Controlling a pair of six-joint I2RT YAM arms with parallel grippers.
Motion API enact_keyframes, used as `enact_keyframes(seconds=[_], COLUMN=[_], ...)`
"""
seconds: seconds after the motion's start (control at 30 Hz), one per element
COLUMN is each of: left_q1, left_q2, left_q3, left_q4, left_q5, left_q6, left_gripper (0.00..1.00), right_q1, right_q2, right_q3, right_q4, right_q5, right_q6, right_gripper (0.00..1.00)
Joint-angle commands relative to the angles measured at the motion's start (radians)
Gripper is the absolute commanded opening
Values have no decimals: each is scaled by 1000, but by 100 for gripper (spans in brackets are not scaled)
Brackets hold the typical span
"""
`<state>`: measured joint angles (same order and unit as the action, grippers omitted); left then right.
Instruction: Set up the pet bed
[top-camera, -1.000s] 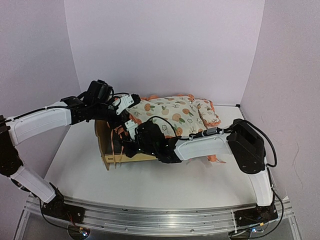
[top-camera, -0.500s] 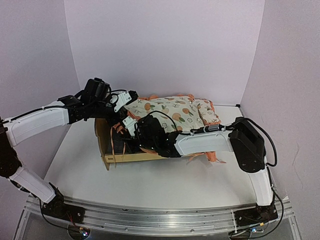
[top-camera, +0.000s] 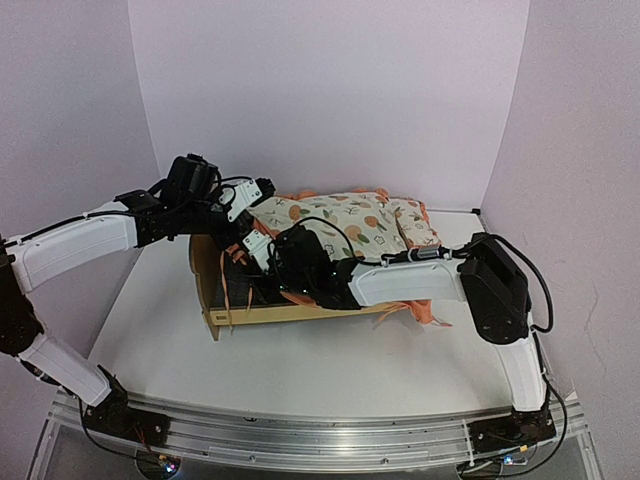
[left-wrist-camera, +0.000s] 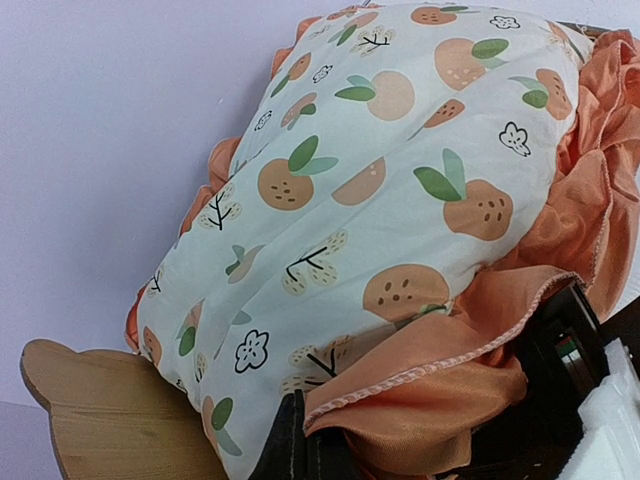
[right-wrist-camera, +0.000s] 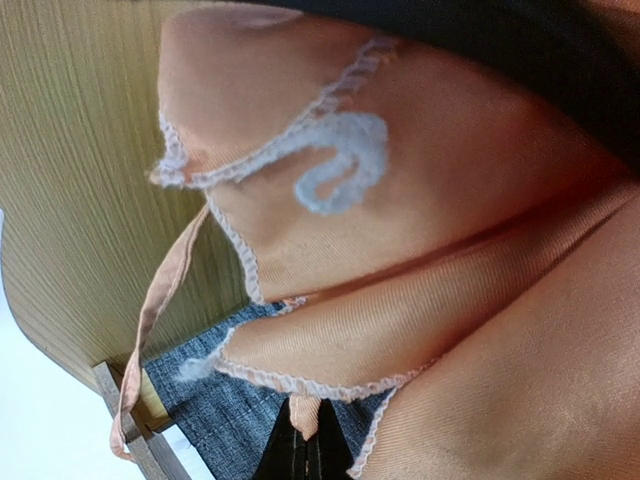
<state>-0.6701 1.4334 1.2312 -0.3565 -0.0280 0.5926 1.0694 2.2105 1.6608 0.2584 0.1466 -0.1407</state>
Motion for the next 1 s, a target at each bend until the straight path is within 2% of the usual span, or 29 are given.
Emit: enact_keyframes(seconds=[0.0, 0.33, 0.57, 0.8, 0.97], left_q1=[-23, -23, -23, -23, -22], left_q2=[16, 18, 19, 28, 30], left_q3=[14, 14, 16, 41, 64], left_q4=[-23, -20, -20, -25, -86], left_q5=[54, 54, 50, 51, 74], left_q6=[-10, -9, -9, -22, -79], left_gripper=[0, 0, 0, 0, 0], right_q1=[16, 11, 8, 0, -2], right_q2=[-25, -23, -25, -6, -33], right_q3=[124, 147, 103, 163, 84], right_q4=[157, 157, 157, 155, 156], right_q5=[-56, -62, -55, -31, -40], right_q6=[-70, -87, -77, -137, -74], right_gripper=[0, 0, 0, 0, 0])
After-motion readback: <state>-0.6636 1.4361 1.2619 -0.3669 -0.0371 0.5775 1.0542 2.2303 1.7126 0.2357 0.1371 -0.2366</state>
